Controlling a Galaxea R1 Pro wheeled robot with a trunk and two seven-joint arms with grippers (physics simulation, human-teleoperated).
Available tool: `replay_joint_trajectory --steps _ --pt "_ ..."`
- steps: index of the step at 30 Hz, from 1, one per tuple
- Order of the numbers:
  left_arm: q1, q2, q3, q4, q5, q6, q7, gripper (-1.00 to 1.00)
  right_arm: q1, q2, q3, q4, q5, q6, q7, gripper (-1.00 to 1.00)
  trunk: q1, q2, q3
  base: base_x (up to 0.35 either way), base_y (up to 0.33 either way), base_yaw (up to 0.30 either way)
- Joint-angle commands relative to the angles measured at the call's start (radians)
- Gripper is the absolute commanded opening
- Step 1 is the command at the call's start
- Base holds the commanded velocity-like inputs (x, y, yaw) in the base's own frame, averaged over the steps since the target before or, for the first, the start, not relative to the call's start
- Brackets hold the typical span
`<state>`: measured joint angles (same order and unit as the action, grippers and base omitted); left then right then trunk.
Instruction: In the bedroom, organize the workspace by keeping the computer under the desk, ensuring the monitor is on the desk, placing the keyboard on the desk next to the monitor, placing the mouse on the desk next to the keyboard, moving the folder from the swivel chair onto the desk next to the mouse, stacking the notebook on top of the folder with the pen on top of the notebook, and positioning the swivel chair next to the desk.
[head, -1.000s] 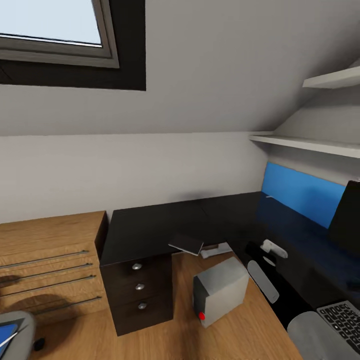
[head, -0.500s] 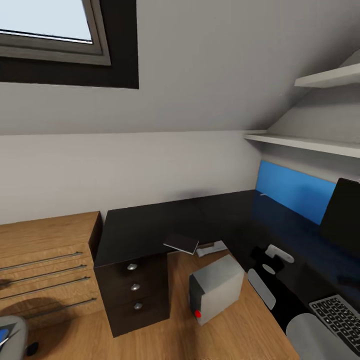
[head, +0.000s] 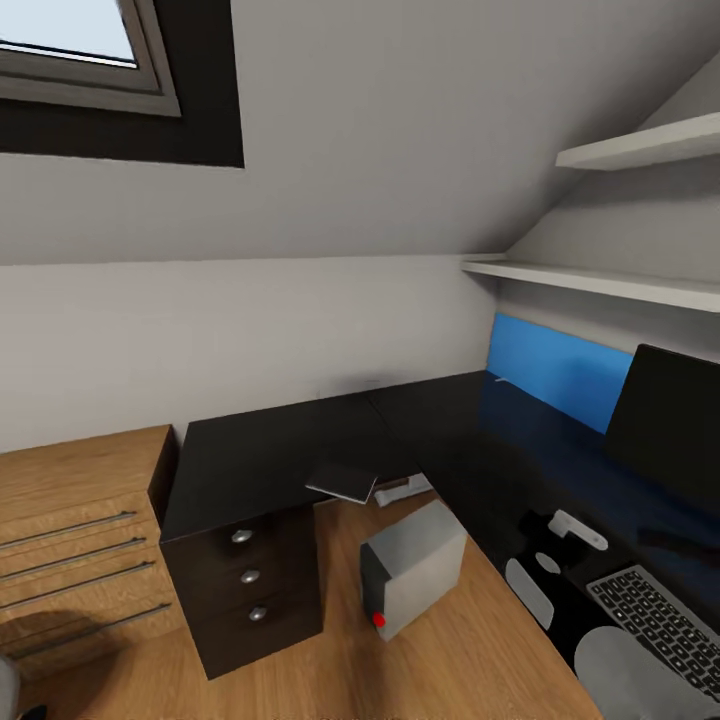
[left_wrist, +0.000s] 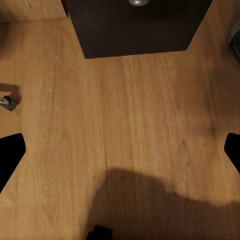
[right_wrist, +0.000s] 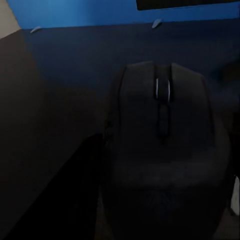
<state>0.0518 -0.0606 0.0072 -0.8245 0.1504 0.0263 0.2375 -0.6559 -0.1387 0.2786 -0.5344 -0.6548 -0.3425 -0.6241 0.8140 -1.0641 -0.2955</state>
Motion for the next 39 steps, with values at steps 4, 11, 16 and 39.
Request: replay_joint_trajectory --steps 4,11,16,39 --pt "0.0 -0.001 0.0 0.004 0.007 0.002 0.002 1.0 -0.024 0.001 0.009 0.082 -0.009 -0.109 0.08 -1.0 0.0 -0.001 -0.002 0.0 0.0 -0.003" --pt "0.0 -0.002 -0.001 0.01 0.006 0.001 0.002 1.0 -0.033 0.001 0.01 0.095 -0.011 -0.108 0.091 -1.0 0.0 -0.001 -0.002 0.0 0.0 0.0" --pt "0.0 -0.001 0.001 0.041 0.006 0.001 0.002 1.0 -0.13 -0.006 0.009 0.129 -0.015 0.066 0.088 -1.0 0.0 -0.001 -0.002 0.0 0.0 0.0" --pt "0.0 -0.004 -0.002 0.055 0.006 -0.057 0.0 1.0 -0.318 0.053 -0.116 0.347 -0.067 -0.024 -0.227 -1.0 0.0 -0.001 -0.002 0.0 0.0 0.0"
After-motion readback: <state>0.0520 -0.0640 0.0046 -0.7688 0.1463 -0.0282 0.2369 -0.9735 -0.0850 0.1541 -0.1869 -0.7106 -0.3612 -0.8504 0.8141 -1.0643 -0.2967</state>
